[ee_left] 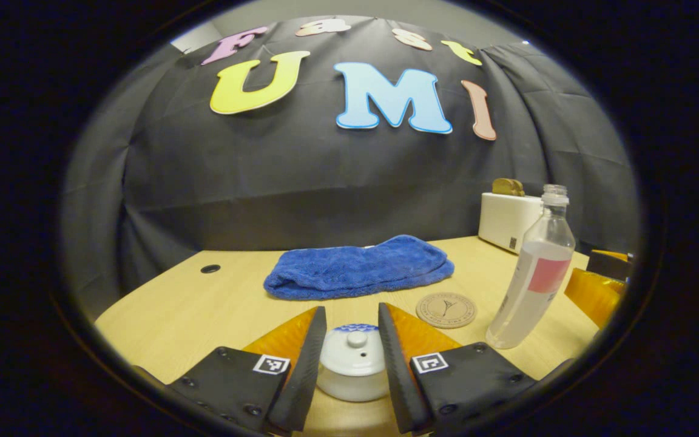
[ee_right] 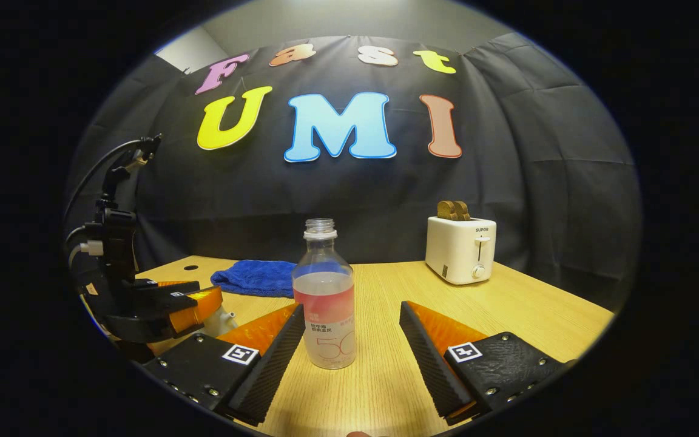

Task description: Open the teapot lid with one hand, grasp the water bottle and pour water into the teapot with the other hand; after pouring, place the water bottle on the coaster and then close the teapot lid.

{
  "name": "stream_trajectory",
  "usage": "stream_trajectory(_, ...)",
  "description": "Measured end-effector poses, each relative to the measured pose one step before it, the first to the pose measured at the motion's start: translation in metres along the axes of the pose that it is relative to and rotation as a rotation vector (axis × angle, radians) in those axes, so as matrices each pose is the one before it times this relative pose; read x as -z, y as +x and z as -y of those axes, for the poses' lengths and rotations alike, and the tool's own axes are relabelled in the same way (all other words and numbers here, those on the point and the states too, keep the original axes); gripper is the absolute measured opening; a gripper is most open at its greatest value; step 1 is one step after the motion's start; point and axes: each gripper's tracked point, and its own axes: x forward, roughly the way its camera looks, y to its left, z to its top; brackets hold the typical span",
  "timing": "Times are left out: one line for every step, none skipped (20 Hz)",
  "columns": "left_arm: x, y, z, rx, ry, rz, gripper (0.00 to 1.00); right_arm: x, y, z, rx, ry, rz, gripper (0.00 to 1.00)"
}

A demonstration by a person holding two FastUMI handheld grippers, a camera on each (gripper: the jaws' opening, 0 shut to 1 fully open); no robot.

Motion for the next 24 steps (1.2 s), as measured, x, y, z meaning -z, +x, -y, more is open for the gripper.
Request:
stream_trajectory(-0.00205, 0.00029, 0.00038, 0.00915, 0.00094, 0.00304, 0.6, -0.00019, -0.00028, -0.00008, 0.00023, -0.00014, -0.00071, 0.98)
stream_trajectory(-0.00483, -0.00112, -0.00195, -0.00845, -0.00582, 0.01363, 0.44, 0.00098, 0.00059, -0.00003, -0.0002, 0.00021, -0.00153, 0.98)
stream_trajectory(0.00106, 0.00107, -0.00151, -0.00501, 0.00223, -0.0066, 0.28, 0.00039, -0.00018, 0.00032, -0.0009, 0.00047, -0.0014, 0.98)
stream_trajectory(0.00048, 0.00177, 0.00055, 0.00083, 0.00824, -0.00223, 0.27, 0.0002, 0.00094, -0.00003, 0.00093, -0.00027, -0.00055, 0.98)
stream_trajectory(-0.00462, 0.0002, 0.00076, 0.0019, 0.00572, 0.003, 0.26, -0.00022, -0.00037, 0.00018, 0.00171, -0.00147, 0.00186, 0.98)
stream_trajectory(0.00015, 0.00201, -0.00016, -0.0026, -0.00237, -0.00042, 0.2, -0.00053, -0.00012, 0.00065, 0.00105, -0.00147, 0.00158, 0.98)
stream_trajectory(-0.0015, -0.00072, -0.00113, -0.00097, 0.01528, -0.0041, 0.14, -0.0004, 0.00034, 0.00004, -0.00153, -0.00001, 0.00109, 0.98)
stream_trajectory(0.0005, -0.00045, -0.00194, -0.0006, 0.00931, -0.0047, 0.13, 0.0005, 0.00039, -0.00024, -0.00079, 0.00003, -0.00028, 0.98)
stream_trajectory(-0.00094, 0.00151, -0.00277, -0.00419, -0.00723, 0.00934, 0.13, 0.00106, 0.0005, -0.00005, -0.00184, -0.00026, -0.00209, 0.98)
stream_trajectory(-0.00357, -0.00131, -0.00116, 0.00163, -0.01516, 0.00091, 0.07, 0.00169, 0.00042, -0.00069, -0.00294, 0.00031, -0.004, 0.98)
stream_trajectory(0.00071, 0.00049, 0.00012, 0.00527, -0.00944, -0.00051, 0.06, 0.00103, 0.00041, -0.00073, -0.00346, -0.00016, -0.00431, 0.98)
stream_trajectory(-0.00046, 0.00065, -0.00023, 0.00681, -0.00896, 0.00068, 0.06, 0.00136, 0.00026, -0.00012, -0.00226, -0.0006, -0.00313, 0.98)
stream_trajectory(-0.00143, 0.00046, -0.00035, 0.00712, -0.01325, 0.00074, 0.06, 0.0002, 0.00071, -0.00073, -0.00348, -0.00062, -0.00149, 0.98)
stream_trajectory(-0.00218, -0.00058, -0.00134, 0.00473, -0.01034, 0.00158, 0.06, 0.00074, 0.00011, -0.00128, -0.00461, -0.00033, -0.00039, 0.98)
stream_trajectory(-0.00404, -0.00042, -0.00181, 0.00538, -0.00695, 0.00583, 0.07, -0.00029, 0.00041, -0.00133, -0.00587, 0.00087, -0.00038, 0.98)
stream_trajectory(-0.00653, -0.0014, -0.00255, -0.00075, -0.00481, 0.01174, 0.07, 0.00174, 0.00042, -0.00163, -0.0056, 0.00273, -0.00339, 0.98)
stream_trajectory(-0.00767, -0.00058, -0.00238, -0.00093, -0.00156, 0.01361, 0.06, 0.00165, 0.00075, -0.00065, -0.00446, 0.00358, -0.00548, 0.98)
stream_trajectory(-0.00611, -0.00217, -0.00329, -0.00293, 0.00149, 0.01003, 0.07, 0.00198, 0.00166, -0.0004, -0.00353, 0.00437, -0.00579, 0.98)
stream_trajectory(-0.00409, -0.00088, -0.00411, -0.00479, 0.00445, 0.00869, 0.07, 0.00068, 0.00066, -0.00044, -0.00396, 0.00511, -0.00667, 0.98)
stream_trajectory(-0.00394, -0.00101, -0.00491, -0.00863, 0.00565, 0.00792, 0.07, 0.00162, 0.00156, -0.00061, -0.00392, 0.00447, -0.00605, 0.98)
stream_trajectory(-0.00374, -0.00161, -0.00716, -0.01318, 0.00713, 0.00653, 0.07, 0.00066, 0.00098, -0.00022, -0.00403, 0.00305, -0.00488, 0.98)
stream_trajectory(-0.00221, -0.00095, -0.00817, -0.01288, 0.0043, 0.00486, 0.07, 0.00096, 0.00119, -0.00024, -0.00314, 0.00038, -0.00377, 0.98)
stream_trajectory(-0.00074, 0.00049, -0.00779, -0.01299, 0.00019, 0.00376, 0.06, 0.00028, 0.00167, -0.00059, -0.00184, -0.00399, -0.00413, 0.98)
stream_trajectory(-0.00068, -0.00011, -0.00713, -0.01032, -0.00077, 0.0013, 0.07, 0.00062, 0.00123, -0.00032, -0.0009, -0.00621, -0.00326, 0.97)
